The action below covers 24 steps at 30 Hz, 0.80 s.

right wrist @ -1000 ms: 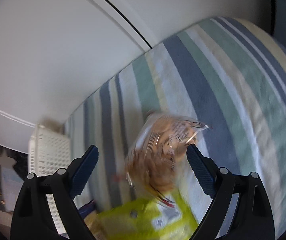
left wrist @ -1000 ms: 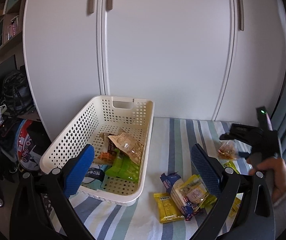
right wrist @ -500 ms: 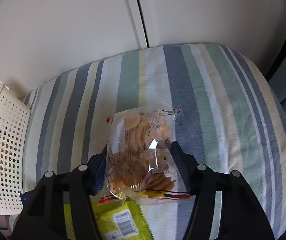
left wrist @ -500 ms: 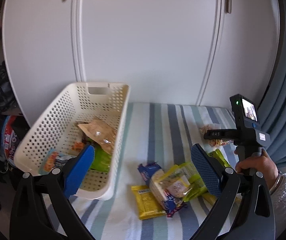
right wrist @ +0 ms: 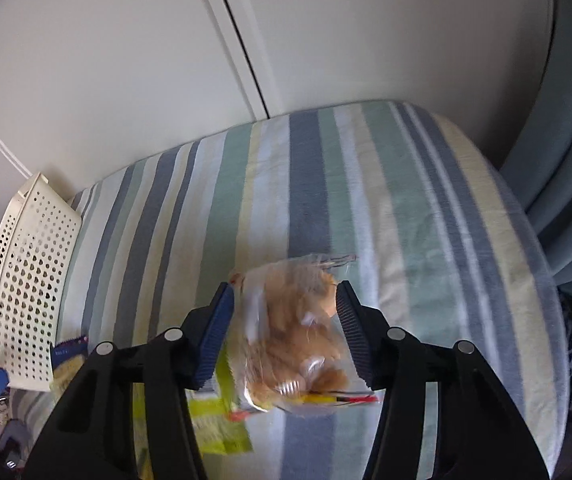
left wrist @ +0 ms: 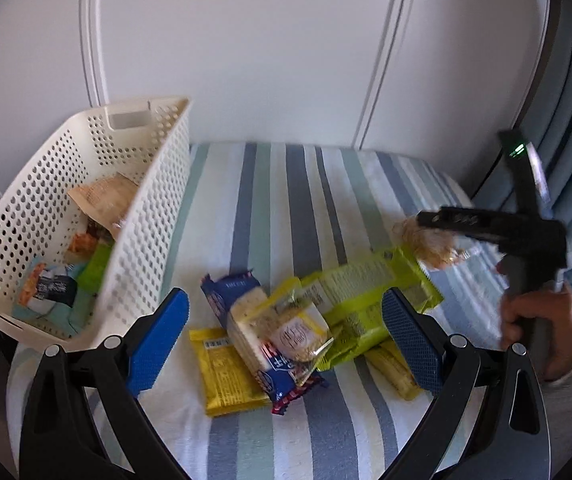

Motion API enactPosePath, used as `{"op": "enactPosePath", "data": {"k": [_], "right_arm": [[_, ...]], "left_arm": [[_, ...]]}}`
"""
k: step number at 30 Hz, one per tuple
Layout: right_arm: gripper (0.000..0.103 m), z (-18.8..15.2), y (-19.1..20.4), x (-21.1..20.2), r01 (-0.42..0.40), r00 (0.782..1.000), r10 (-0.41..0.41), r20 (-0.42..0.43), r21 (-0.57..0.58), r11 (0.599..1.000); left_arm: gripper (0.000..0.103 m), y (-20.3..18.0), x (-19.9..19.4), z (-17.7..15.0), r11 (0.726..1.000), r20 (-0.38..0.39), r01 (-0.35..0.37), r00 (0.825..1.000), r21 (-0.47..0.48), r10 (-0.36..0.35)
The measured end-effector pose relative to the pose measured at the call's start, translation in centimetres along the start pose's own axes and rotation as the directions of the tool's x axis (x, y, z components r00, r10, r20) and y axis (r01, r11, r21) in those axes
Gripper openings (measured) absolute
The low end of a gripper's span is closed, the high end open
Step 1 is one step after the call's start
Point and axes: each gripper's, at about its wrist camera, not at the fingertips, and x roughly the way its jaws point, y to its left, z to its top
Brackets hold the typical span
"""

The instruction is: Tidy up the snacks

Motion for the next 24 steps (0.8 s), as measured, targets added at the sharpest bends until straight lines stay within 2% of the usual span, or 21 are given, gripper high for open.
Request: {"op": "enactPosePath", "data": {"k": [5,8,9,13,15,18,22,24], "right_arm": [[0.055,-0.6,-0.5,-1.1,-0.011,1.000,0.011,0.019,-0.027,1.000],[0.076,0.0,-0.7,-0.1,-0.017,1.000,0.017,0.000,0.035,0.999],[0.076,0.0,-1.0,0.0,-0.020,1.000,0.020,-0.003,0.044,0.999],[0.077,-0.2,-1.3,0.1,-0.031,1.000,0.031,-0.001,0.062,0.998],[0.077,-0.2,-1.3,0.1,-0.033,0.999,0.033,0.004,0.065,0.997],[0.077,0.0,-1.5,0.2,-0.037,0.999,0.037,0.007,0.072,0.997],[0.079,-0.1,-1.6,0.3,-0.041,0.999,0.041,0.008,0.078,0.996],[0.079,-0.1,-1.4,0.4,-0.040,0.999,0.040,0.007,0.074,0.996]], "left_arm": [[0.099,-0.9,2.0,-0.6,0.998,-0.049,-0.055,0.997,0.025,0.056],[0.098,-1.1,3.0,-0.7,0.996,-0.067,-0.077,0.995,0.040,0.080],[0.098,-1.1,3.4,-0.7,0.995,-0.076,-0.086,0.993,0.045,0.089],[0.076,-1.1,4.5,-1.0,0.994,-0.111,-0.103,0.988,0.048,0.108],[0.075,-0.9,4.9,-1.2,0.996,-0.126,-0.086,0.988,0.031,0.089],[0.068,-0.7,4.8,-1.3,0.996,-0.120,-0.087,0.989,0.025,0.089],[0.053,-0.8,4.3,-1.6,0.994,-0.110,-0.102,0.988,0.031,0.104],[0.048,-0.3,3.7,-1.8,0.996,-0.103,-0.085,0.991,0.014,0.086]]}}
